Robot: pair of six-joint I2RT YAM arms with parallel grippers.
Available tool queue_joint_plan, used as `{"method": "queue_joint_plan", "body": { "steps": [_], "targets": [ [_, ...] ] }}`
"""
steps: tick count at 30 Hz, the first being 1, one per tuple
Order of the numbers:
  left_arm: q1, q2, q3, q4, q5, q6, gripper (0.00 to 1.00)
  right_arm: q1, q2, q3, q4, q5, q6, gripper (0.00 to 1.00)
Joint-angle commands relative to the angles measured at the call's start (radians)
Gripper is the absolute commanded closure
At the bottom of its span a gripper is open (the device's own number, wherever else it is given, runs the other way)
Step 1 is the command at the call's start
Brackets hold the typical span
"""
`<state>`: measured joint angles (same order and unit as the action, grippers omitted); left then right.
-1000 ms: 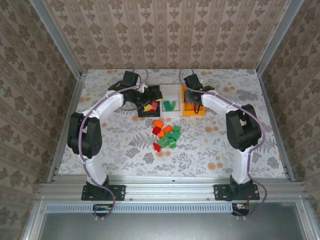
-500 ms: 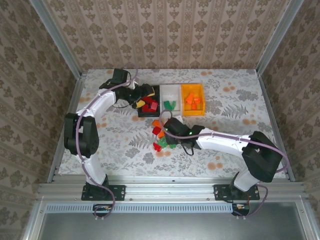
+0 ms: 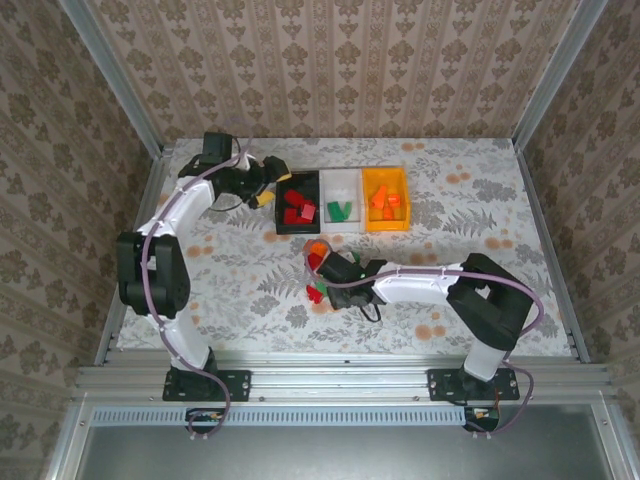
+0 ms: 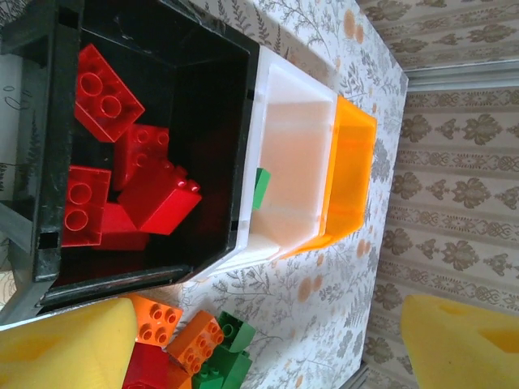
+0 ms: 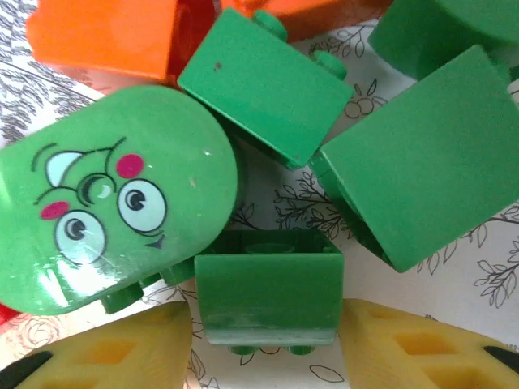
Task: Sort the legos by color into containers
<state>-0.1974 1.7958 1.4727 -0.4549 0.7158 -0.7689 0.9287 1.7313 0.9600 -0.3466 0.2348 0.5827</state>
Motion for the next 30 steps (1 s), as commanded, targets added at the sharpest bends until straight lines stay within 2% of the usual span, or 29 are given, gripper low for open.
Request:
{"method": "queue_joint_plan", "body": {
  "steps": [1, 5, 11, 15, 18, 22, 26, 30],
  "targets": [
    [-0.005, -0.027, -0.012, 0.016, 0.025, -0.018, 0.14, 0.004, 0.008, 0.027, -0.009, 0.047, -0.004, 0.59],
    [-0.005, -0.027, -0.011, 0.015, 0.025, -0.017, 0.14, 0.011, -0.021, 0.011, -0.014, 0.067, -0.009, 0.67],
    [-0.017, -0.032, -0.017, 0.027, 0.026, -0.026, 0.14, 0.067, -0.228, -0.015, -0.13, 0.131, -0.004, 0.68],
    [-0.05, -0.016, -0.008, 0.023, 0.037, -0.022, 0.14, 0.019, -0.326, 0.023, -0.152, 0.172, -0.074, 0.68],
    [-0.066, 0.002, -0.01, 0.018, 0.039, -0.024, 0.14, -0.081, -0.262, 0.107, -0.105, 0.158, -0.148, 0.69],
    [-0.058, 0.039, -0.017, 0.022, 0.053, -0.034, 0.14, -0.223, -0.053, 0.295, -0.041, 0.08, -0.216, 0.69],
    [-0.055, 0.053, -0.027, 0.03, 0.047, -0.04, 0.14, -0.296, 0.185, 0.544, -0.105, 0.048, -0.276, 0.69],
    [-0.059, 0.044, -0.022, 0.023, 0.039, -0.033, 0.14, -0.339, 0.33, 0.709, -0.156, 0.027, -0.312, 0.68]
  ]
}}
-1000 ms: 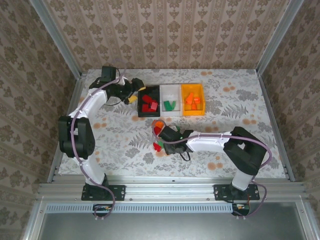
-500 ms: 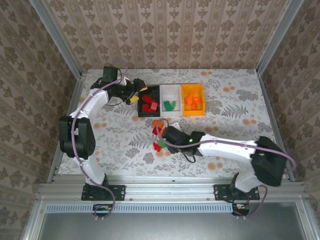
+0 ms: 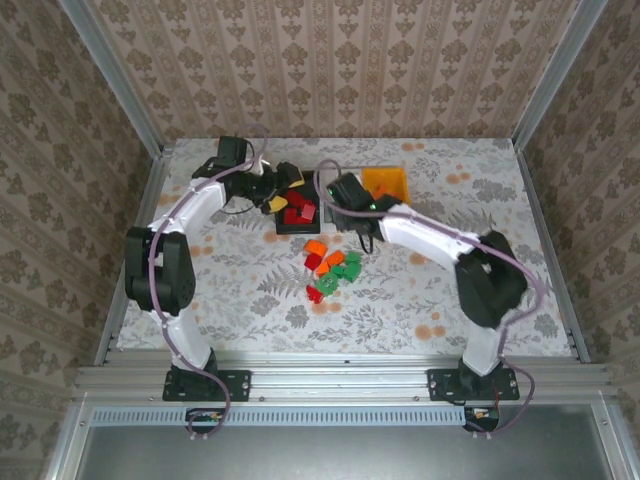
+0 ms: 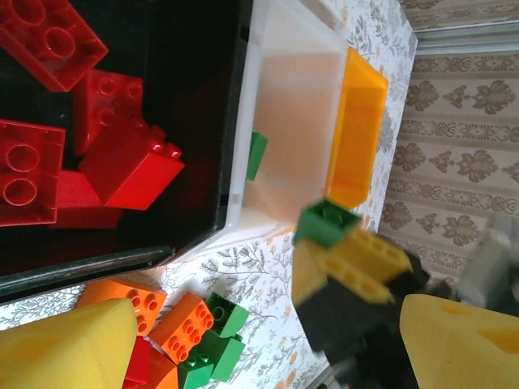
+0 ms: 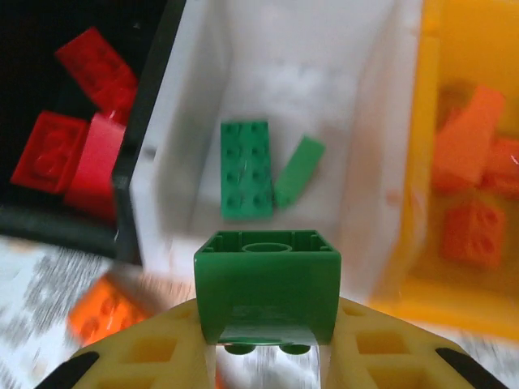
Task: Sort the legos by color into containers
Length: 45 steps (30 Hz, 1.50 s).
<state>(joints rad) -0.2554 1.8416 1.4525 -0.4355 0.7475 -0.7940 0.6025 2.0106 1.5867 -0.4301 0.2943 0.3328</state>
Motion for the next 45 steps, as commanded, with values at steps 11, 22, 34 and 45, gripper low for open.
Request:
{"method": "queue_joint_plan", "body": {
  "steps": [11, 22, 34, 45],
  "targets": [
    [0.013, -0.04, 0.008, -0.003, 0.003, -0.002, 0.14, -0.021, 0.019, 0.116, -0.13, -0.007, -0.037, 0.46],
    [0.003, -0.029, 0.008, -0.007, 0.018, -0.012, 0.14, 0.118, -0.347, -0.407, -0.111, -0.108, 0.006, 0.35],
    [-0.036, -0.022, 0.017, -0.019, 0.023, 0.001, 0.14, 0.175, -0.288, -0.484, -0.132, -0.101, 0.009, 0.32],
    [-0.041, -0.026, 0.028, -0.041, 0.006, 0.026, 0.14, 0.137, -0.193, -0.472, -0.111, -0.106, -0.017, 0.39]
  ]
}}
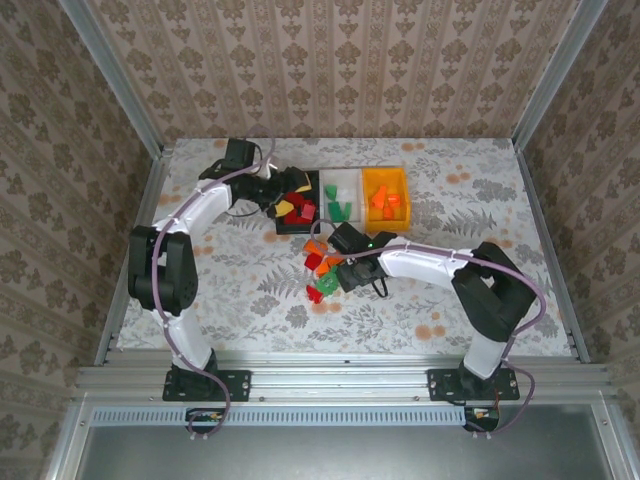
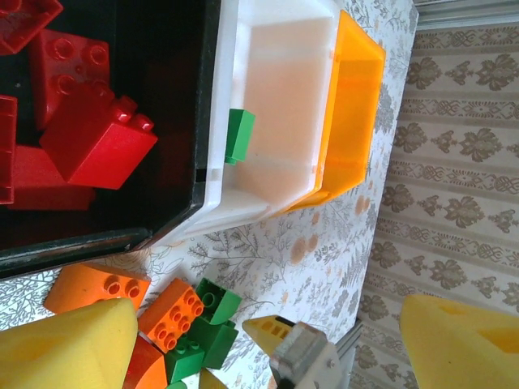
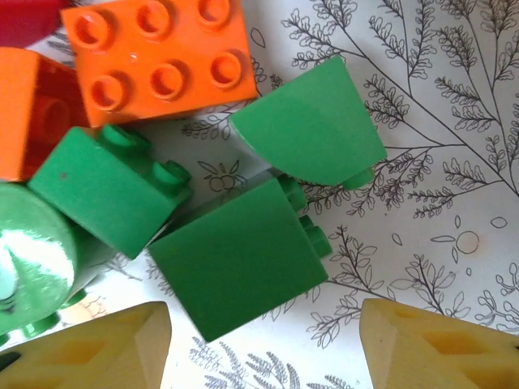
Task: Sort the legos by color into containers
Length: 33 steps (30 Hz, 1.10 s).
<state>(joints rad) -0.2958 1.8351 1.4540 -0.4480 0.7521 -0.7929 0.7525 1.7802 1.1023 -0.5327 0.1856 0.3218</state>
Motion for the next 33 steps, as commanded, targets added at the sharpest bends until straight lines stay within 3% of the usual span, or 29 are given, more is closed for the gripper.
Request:
{"method": "queue_joint_plan", "body": {
  "steps": [1, 9, 19, 33],
  "targets": [
    [0.001, -0.019, 0.03, -0.035, 0.0, 0.027, 0.14, -0.016, 0.048, 0.017, -0.008, 0.011, -0.015, 0.39],
    [0.013, -0.033, 0.033, -0.044, -0.014, 0.04, 0.14, -0.044, 0.069, 0.035, 0.045, 0.024, -0.081, 0.44],
    [0.02, -0.051, 0.04, -0.053, -0.022, 0.051, 0.14, -0.062, 0.092, 0.056, 0.086, -0.035, -0.104, 0.58],
    [0.064, -0.074, 0.022, -0.029, -0.028, 0.026, 0.14, -0.008, -0.117, 0.016, 0.003, 0.086, -0.025, 0.64]
  ]
}}
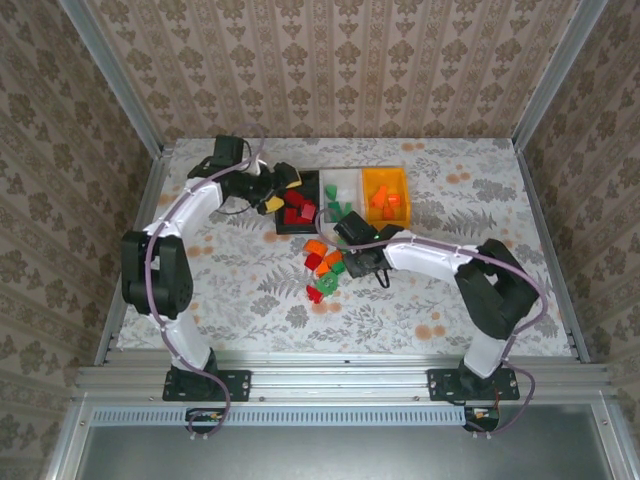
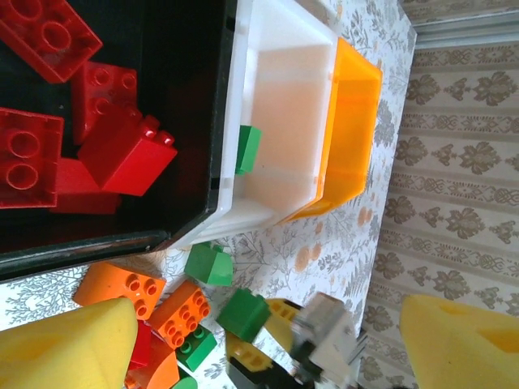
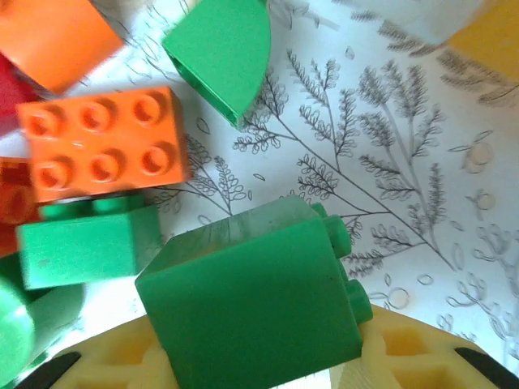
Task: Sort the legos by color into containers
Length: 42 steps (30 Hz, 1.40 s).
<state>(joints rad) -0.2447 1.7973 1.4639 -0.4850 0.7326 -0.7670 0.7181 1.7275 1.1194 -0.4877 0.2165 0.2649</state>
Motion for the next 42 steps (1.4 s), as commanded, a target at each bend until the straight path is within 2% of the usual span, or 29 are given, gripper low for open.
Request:
{"method": "queue_joint_plan", "body": {
  "steps": [1, 3, 6, 14, 17, 19, 23, 26, 29, 33, 37, 39, 42],
  "targets": [
    [0.016, -0.035, 0.009, 0.012, -0.009, -0.005, 0.14, 0.029, -0.077, 0.013, -0.065, 0.057, 0.04, 0.64],
    [0.025, -0.033, 0.004, 0.016, -0.01, -0.009, 0.14, 0.025, -0.074, 0.056, -0.07, 0.063, 0.034, 0.64],
    [0.041, -0.029, -0.002, 0.017, -0.022, -0.009, 0.14, -0.005, 0.012, 0.202, -0.076, 0.078, -0.008, 0.64],
    [0.084, -0.007, -0.01, 0.015, -0.04, -0.006, 0.15, -0.147, 0.44, 0.752, -0.201, 0.057, -0.081, 0.64],
    [0.086, -0.007, -0.009, 0.013, -0.043, 0.001, 0.15, -0.177, 0.55, 0.895, -0.261, 0.056, -0.081, 0.62],
    [0.085, -0.007, -0.007, 0.012, -0.047, 0.005, 0.15, -0.183, 0.57, 0.93, -0.265, 0.055, -0.088, 0.6],
    [0.084, -0.001, -0.007, 0.013, -0.044, 0.001, 0.15, -0.183, 0.537, 0.921, -0.251, 0.052, -0.096, 0.55],
    [0.085, -0.001, -0.007, 0.018, -0.034, -0.005, 0.15, -0.178, 0.472, 0.876, -0.224, 0.029, -0.097, 0.43],
    [0.081, -0.011, -0.007, 0.02, -0.03, -0.006, 0.15, -0.168, 0.39, 0.804, -0.174, 0.018, -0.088, 0.37],
    [0.066, -0.026, -0.007, 0.019, -0.033, -0.001, 0.15, -0.136, 0.301, 0.706, -0.143, 0.049, -0.038, 0.38],
    [0.047, -0.026, 0.0, 0.011, -0.038, 0.007, 0.14, -0.066, 0.161, 0.43, -0.013, 0.093, 0.167, 0.39],
    [0.043, -0.024, 0.001, 0.01, -0.041, 0.009, 0.14, -0.014, 0.122, 0.326, 0.063, 0.113, 0.199, 0.39],
    [0.039, -0.021, 0.0, 0.008, -0.042, 0.009, 0.14, 0.027, 0.153, 0.34, 0.014, 0.118, 0.215, 0.36]
  ]
}}
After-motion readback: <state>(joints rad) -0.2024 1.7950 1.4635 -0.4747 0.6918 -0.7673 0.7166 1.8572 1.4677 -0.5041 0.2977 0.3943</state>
